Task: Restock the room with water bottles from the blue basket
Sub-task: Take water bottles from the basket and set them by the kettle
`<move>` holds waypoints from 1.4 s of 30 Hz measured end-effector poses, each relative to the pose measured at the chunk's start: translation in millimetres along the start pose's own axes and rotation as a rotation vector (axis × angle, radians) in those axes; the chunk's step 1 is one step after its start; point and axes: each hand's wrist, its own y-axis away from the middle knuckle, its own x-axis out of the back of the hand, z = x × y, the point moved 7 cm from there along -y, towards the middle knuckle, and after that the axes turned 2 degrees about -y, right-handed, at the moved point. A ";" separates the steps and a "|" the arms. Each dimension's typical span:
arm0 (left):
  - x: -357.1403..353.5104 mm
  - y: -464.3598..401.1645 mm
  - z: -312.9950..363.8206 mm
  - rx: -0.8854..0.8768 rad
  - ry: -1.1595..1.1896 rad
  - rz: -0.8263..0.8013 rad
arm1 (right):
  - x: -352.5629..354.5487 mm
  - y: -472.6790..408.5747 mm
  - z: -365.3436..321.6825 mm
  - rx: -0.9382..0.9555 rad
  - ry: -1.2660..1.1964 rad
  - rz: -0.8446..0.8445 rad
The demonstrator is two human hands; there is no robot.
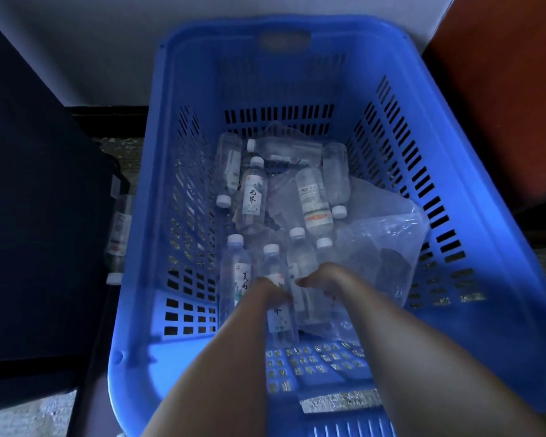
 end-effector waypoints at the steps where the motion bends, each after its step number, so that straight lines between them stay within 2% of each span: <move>1: 0.0 -1.0 -0.7 0.000 0.022 -0.003 | -0.3 -3.6 0.5 -0.003 -0.030 0.001; 6: 3.8 0.2 -1.1 0.051 0.211 -0.030 | -0.9 -11.3 0.4 0.041 -0.144 0.066; 10: 9.2 14.7 4.5 0.048 0.539 -0.106 | 17.9 -1.7 -2.1 0.103 -0.145 0.111; 12: 18.5 21.4 13.8 -0.043 0.748 -0.100 | 27.7 1.9 -6.5 0.177 -0.281 0.083; 15: 46.4 43.7 35.3 -0.175 0.870 -0.064 | 39.6 26.5 -16.4 0.256 -0.645 -0.023; 18: 83.3 82.2 64.7 -0.326 0.839 -0.043 | 58.0 70.8 -33.5 0.346 -0.852 -0.182; 21: 115.3 140.1 92.1 -0.394 0.760 -0.040 | 87.3 126.3 -48.5 0.399 -0.939 -0.237; 28: 173.7 294.8 165.2 -0.555 0.677 -0.036 | 161.8 294.6 -101.6 0.652 -0.872 -0.229; 31: 196.6 361.7 193.4 -0.604 0.682 -0.002 | 199.5 362.5 -117.4 0.759 -0.836 -0.131; 34: 215.8 421.4 221.0 -0.661 0.671 0.014 | 233.2 425.7 -128.5 0.787 -0.842 -0.060; 40: 259.7 539.9 270.1 -0.725 0.712 0.047 | 294.9 544.9 -154.1 0.788 -0.926 -0.151; 42: 275.6 579.2 287.6 -0.750 0.724 0.060 | 316.6 582.0 -160.6 0.810 -0.886 -0.140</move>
